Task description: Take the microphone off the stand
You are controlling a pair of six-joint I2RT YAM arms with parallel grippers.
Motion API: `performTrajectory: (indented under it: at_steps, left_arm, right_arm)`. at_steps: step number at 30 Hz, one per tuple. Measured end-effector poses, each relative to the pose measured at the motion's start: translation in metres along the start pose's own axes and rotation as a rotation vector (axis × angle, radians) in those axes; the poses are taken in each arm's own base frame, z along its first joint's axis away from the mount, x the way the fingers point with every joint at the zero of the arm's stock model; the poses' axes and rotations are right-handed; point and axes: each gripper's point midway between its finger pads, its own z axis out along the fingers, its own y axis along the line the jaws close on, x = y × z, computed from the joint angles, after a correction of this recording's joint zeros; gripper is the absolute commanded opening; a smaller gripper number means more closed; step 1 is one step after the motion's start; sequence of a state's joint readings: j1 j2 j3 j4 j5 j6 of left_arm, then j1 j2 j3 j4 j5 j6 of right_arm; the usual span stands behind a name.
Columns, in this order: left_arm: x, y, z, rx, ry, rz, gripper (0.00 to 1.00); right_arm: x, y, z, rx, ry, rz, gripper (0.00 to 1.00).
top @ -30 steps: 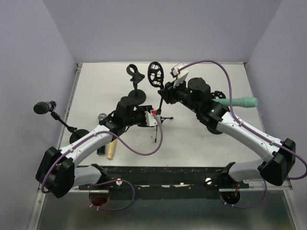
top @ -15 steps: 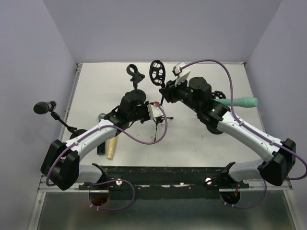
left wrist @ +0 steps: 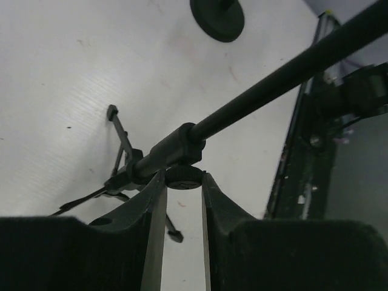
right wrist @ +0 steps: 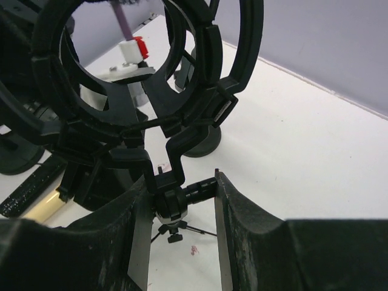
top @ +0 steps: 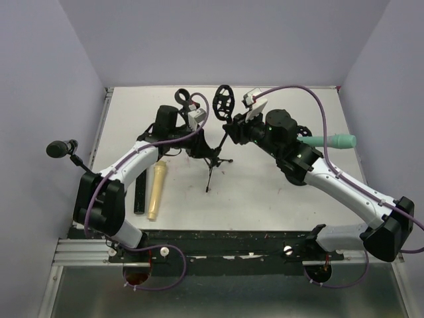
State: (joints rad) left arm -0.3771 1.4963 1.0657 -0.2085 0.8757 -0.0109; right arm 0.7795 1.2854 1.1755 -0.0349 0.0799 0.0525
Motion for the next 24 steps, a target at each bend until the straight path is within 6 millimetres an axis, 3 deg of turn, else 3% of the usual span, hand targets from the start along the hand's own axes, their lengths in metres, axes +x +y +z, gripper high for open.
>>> performTrajectory:
  at_steps: [2, 5, 8, 11, 15, 19, 24]
  left_arm:
    - [-0.001, -0.002, 0.000, 0.058, -0.012, -0.121, 0.10]
    - [-0.003, -0.008, 0.001, 0.173, -0.015, -0.294, 0.21]
    - [-0.002, -0.009, 0.005, 0.257, 0.020, -0.429, 0.49]
    - [-0.002, -0.007, 0.004, 0.222, 0.035, -0.443, 0.58]
    - [-0.009, -0.007, -0.012, 0.116, 0.009, -0.317, 0.60]
    - [-0.021, -0.008, -0.033, -0.005, -0.042, -0.024, 0.60]
    - [-0.012, -0.017, -0.039, -0.083, -0.050, 0.391, 0.60]
  right_arm:
    - [0.002, 0.001, -0.002, -0.005, 0.006, -0.001, 0.01]
    - [0.004, 0.001, -0.004, -0.008, 0.017, -0.002, 0.01]
    - [0.011, 0.000, -0.005, -0.007, 0.039, -0.004, 0.01]
    - [0.014, 0.001, -0.005, -0.009, 0.050, -0.003, 0.01]
    - [0.017, 0.003, -0.006, -0.017, 0.058, -0.004, 0.01]
    - [0.017, 0.003, -0.006, -0.017, 0.058, -0.005, 0.01]
    - [0.017, 0.004, -0.004, -0.017, 0.060, -0.006, 0.01]
